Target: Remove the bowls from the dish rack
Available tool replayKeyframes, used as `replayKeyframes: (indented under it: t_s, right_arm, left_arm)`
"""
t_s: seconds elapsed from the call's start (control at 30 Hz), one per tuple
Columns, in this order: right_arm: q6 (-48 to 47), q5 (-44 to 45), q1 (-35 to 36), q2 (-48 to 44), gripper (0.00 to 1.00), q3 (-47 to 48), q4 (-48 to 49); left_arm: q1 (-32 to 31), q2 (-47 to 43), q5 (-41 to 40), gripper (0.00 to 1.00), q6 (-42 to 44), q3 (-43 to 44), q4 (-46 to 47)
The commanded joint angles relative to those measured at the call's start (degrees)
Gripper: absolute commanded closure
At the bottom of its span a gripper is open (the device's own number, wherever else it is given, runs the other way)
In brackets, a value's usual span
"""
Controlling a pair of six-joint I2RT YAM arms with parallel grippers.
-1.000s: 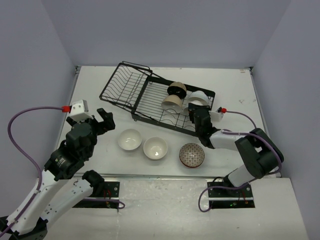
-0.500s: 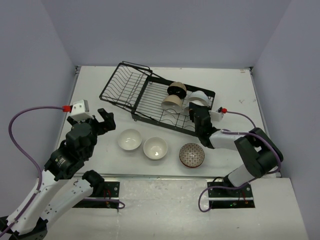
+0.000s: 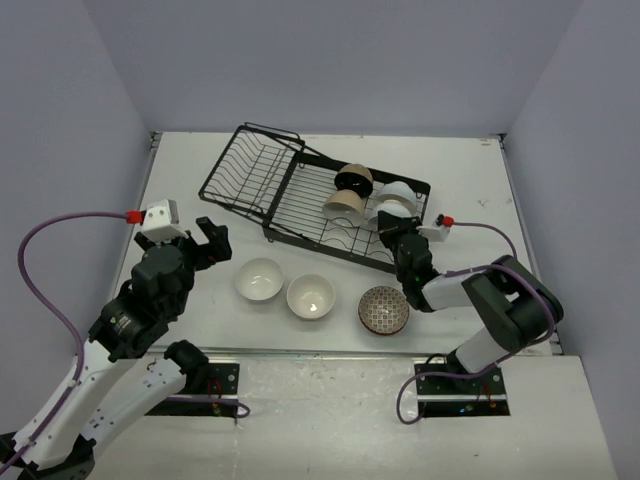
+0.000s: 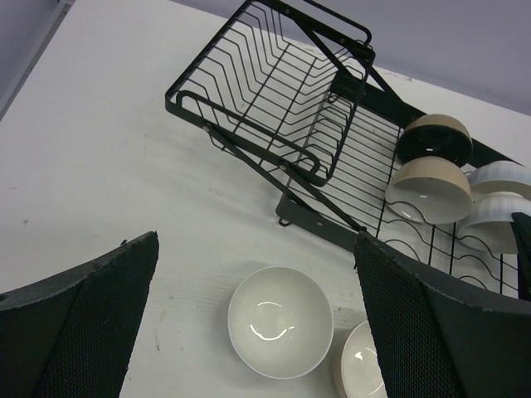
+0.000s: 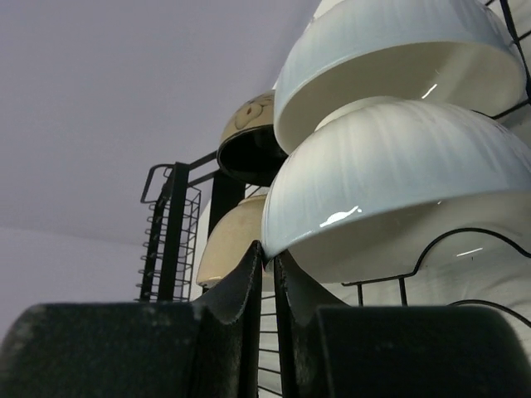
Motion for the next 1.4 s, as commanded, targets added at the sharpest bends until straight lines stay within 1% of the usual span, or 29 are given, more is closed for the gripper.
replayKeyframes:
  t_s: [0.0,0.17,0.37,0.43,0.87,0.97,1.37]
  right_arm:
    - [-11.21,-0.91,-0.22,0.00,1.00,0.00,16.57]
    - [-15.35,-4.43,-0.31,1.23,1.00,-0.96,23.87]
    - [-18.07,-7.16,-0.66,0.62,1.00,-1.23,25.46]
    - [-20.26,-8.12,-0.83,0.53,1.00,-1.49,27.22]
    - [-23.35,-15.60,-2.15,-0.79,1.00,-2.46,33.19]
    - [-23.43,-18.23,-2.86,-0.96,1.00,-1.93,33.64]
    - [-25.90,-21.40,-3.91,-2.81,1.00,-1.32,33.99]
  left_arm:
    - [0.48,-0.46,0.77,0.00,1.70,-0.65,2.51]
    - [0.48,-0.63,1.03,0.00,1.79,-0.83,2.60]
    - [0.39,-0.81,1.03,0.00,1.88,-0.92,2.60]
    - [0.48,-0.81,1.12,0.00,1.88,-0.92,2.69]
    - [0.39,-1.34,1.21,0.00,1.88,-0.92,2.69]
    - [0.48,-1.34,1.38,0.00,1.97,-0.92,2.69]
    - [0.39,-1.25,1.47,0.00,2.14,-0.92,2.78]
